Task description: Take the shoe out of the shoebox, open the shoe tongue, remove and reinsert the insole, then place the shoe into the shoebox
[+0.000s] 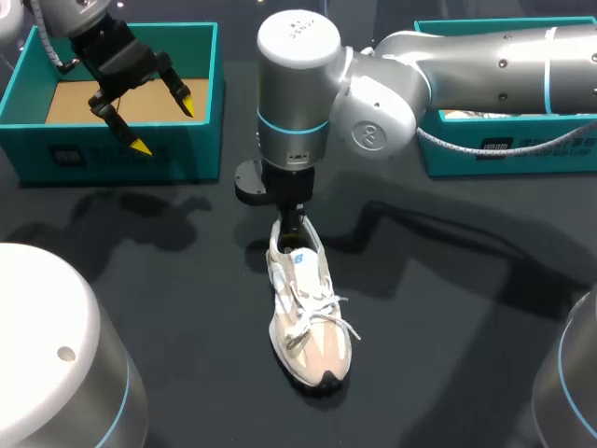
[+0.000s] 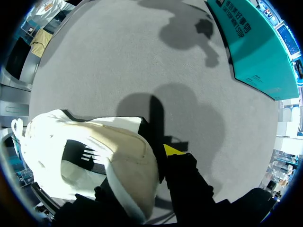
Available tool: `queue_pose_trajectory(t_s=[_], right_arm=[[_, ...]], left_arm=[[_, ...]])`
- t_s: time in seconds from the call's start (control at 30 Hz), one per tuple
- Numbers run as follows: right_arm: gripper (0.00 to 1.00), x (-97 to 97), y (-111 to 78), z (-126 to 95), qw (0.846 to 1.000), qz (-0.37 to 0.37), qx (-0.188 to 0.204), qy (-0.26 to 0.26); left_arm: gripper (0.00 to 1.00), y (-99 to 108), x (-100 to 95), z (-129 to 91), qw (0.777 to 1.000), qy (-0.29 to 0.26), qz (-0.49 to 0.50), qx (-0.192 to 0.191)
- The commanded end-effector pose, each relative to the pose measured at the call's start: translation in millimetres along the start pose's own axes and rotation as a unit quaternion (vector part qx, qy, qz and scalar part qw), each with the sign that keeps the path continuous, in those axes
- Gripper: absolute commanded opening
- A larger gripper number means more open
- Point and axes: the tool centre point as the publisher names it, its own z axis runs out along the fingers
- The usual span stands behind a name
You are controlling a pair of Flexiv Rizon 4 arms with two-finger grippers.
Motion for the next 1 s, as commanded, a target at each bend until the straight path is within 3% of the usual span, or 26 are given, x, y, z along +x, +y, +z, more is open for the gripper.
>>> queue_pose_trajectory(t_s=[0.03, 0.4, 0.9, 1.0], right_arm=[[0.0, 3.0, 0.4, -7, 1.0, 0.004, 0.002, -0.002], [0.0, 7.3, -18.6, -63, 1.0, 0.023, 0.001, 0.003], [0.0, -1.5, -69.4, -192, 0.997, 0.043, 0.051, -0.047], [0.0, -1.5, -69.4, -192, 0.997, 0.043, 0.051, -0.047]], left_arm=[[1.0, 0, -0.2, 0, 1.0, 0.001, 0.0, -0.001], [1.0, 0, -0.2, 0, 1.0, 0.001, 0.0, -0.001], [1.0, 0, -0.2, 0, 1.0, 0.001, 0.0, -0.001], [1.0, 0, -0.2, 0, 1.0, 0.001, 0.0, -0.001]])
